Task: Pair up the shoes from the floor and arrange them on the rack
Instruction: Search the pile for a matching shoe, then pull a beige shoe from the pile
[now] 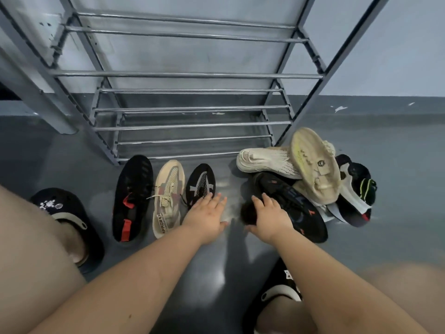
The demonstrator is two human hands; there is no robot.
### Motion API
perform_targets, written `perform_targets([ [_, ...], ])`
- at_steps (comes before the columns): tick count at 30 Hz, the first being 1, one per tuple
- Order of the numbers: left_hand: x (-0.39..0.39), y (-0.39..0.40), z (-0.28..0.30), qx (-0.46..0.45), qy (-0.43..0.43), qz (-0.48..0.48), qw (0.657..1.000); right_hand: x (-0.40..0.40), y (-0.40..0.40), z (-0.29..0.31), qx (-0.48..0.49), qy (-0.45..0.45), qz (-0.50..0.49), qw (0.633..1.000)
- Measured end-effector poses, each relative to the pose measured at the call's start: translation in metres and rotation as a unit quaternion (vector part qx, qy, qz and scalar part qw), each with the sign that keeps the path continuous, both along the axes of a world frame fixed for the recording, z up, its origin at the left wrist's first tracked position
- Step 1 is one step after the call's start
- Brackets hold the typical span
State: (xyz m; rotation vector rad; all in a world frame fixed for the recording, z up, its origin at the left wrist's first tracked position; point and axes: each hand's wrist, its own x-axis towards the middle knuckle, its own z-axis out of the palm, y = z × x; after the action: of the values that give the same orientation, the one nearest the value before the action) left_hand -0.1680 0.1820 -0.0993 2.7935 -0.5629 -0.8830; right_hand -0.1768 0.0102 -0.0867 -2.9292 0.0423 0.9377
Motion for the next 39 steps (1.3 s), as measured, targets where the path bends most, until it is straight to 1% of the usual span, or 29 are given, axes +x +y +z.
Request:
perform_targets([
  [4,-0.001,-0.02,0.006,0.006,-0.004,-0.044,0.999,-0.004,-0.033,0.005,-0.012,-0.023,-0.047,0.999],
  [8,0.013,-0.038,0.011,0.012,-0.02,-0.083,0.996,0.008,-0.077,0.018,-0.055,-0.06,-0.075,0.994],
  [11,0.033,-0.059,0.018,0.01,-0.043,-0.104,0.994,0.033,-0.119,0.046,-0.094,-0.095,-0.073,0.988],
  [14,0.052,-0.09,0.026,-0.002,-0.058,-0.106,0.993,0.058,-0.156,0.071,-0.13,-0.123,-0.037,0.983],
  [18,0.061,-0.133,0.029,-0.043,-0.04,-0.097,0.994,0.063,-0.19,0.072,-0.157,-0.093,0.008,0.983],
  [22,0.069,-0.165,0.016,-0.064,-0.006,-0.073,0.995,0.071,-0.206,0.054,-0.143,-0.043,-0.06,0.987],
  [24,0.072,-0.179,0.009,-0.069,0.021,-0.061,0.996,0.077,-0.207,0.04,-0.142,-0.039,-0.05,0.988],
  [26,0.075,-0.193,0.002,-0.082,0.049,-0.036,0.995,0.08,-0.211,0.029,-0.136,-0.023,-0.038,0.99],
  [29,0.082,-0.212,-0.008,-0.121,0.106,0.029,0.987,0.085,-0.225,0.02,-0.123,-0.001,-0.033,0.992],
  [31,0.087,-0.223,-0.02,-0.167,0.161,0.088,0.969,0.089,-0.232,0.016,-0.101,0.013,-0.036,0.994],
  [32,0.087,-0.228,-0.025,-0.2,0.196,0.121,0.952,0.091,-0.233,0.016,-0.088,0.017,-0.034,0.995],
  [35,0.082,-0.243,-0.032,-0.313,0.283,0.232,0.876,0.099,-0.226,0.016,-0.048,0.026,-0.035,0.998],
  [36,0.082,-0.246,-0.033,-0.336,0.289,0.263,0.857,0.101,-0.221,0.017,-0.036,0.03,-0.042,0.998],
  [39,0.083,-0.245,-0.032,-0.373,0.292,0.336,0.814,0.103,-0.21,0.022,0.007,0.024,-0.084,0.996],
])
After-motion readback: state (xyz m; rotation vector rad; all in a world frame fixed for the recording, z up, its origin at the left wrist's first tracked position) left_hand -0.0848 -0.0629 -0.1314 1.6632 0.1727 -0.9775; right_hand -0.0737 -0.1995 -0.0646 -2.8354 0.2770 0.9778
